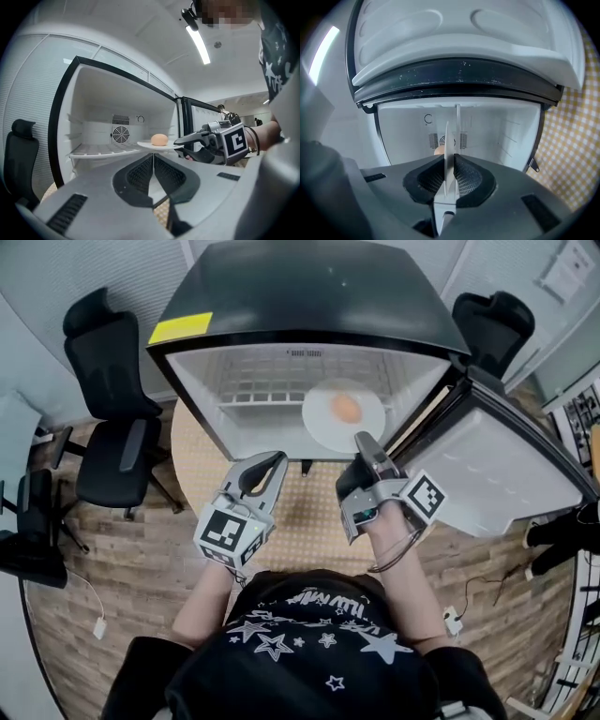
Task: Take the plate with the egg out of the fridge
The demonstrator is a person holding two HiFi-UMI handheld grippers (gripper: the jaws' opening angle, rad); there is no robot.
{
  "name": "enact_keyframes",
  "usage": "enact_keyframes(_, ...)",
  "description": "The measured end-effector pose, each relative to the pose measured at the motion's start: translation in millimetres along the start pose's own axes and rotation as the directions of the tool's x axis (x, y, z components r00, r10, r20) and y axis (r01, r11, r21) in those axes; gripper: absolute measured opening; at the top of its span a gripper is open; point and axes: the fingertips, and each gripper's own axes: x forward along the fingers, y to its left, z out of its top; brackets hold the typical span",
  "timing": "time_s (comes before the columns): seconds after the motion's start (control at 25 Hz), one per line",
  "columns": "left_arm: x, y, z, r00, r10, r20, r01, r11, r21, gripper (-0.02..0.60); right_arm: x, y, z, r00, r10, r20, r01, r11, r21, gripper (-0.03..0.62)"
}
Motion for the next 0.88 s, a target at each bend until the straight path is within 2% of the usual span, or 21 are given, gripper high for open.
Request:
enact_keyframes(0.2,6,-18,-2,0.999,0.046,-0.002,-0.046,0.999,-0.01,0.015,-8,-3,-5,0.995,0.004,-0.101,-0.005,1.0,-0.012,0.055)
enact_keyframes(0.4,9,-39,-4,0.995,0.103,-0.012,-0.103,0.995,0.013,0.015,-20,-4,-5,0.981,0.013,-0.194,-0.016,1.0,-0.013,0.055)
enact_keyframes(0.64,4,-55,-8,0.981,0.192,-0.029,-0.192,0.981,-0.001,0.015,-36,-6,-1,0.96,0.014,-0.281,-0.02,1.0,-0.019,0.055)
enact_keyframes(0.88,-3,-85,-8,0.967,0.25,-0.045,-0.25,0.968,0.005,0.015,-62,-7,3,0.936,0.023,-0.351,-0.025,1.0,0.0,0.055)
